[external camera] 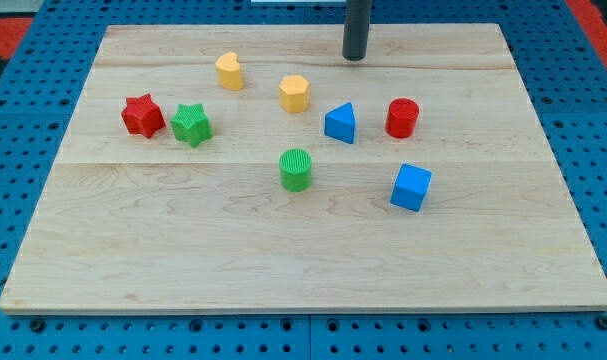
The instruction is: Slide the red circle towards slightly down and then left
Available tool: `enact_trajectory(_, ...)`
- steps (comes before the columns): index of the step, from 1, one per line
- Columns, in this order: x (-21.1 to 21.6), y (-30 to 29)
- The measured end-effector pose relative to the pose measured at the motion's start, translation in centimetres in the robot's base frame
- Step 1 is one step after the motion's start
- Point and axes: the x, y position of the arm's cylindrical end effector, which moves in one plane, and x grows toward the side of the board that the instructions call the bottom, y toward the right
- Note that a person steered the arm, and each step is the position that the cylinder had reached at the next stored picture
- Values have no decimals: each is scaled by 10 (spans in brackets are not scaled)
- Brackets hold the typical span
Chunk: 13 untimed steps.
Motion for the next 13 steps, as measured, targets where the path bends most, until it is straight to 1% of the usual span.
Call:
enact_trajectory(1, 10, 1)
enact_trajectory(2, 19, 13)
enact_trajectory(3, 43, 39)
enact_trajectory(4, 65, 50)
enact_trajectory(6, 123, 52)
enact_trajectory(7, 143, 51)
enact_trajectory(8, 142, 73)
enact_trajectory(9, 140, 109)
enact_trajectory(10, 164, 99)
enact_trajectory(11, 178, 59)
enact_trajectory(12, 178, 57)
enact_trajectory(13, 168, 50)
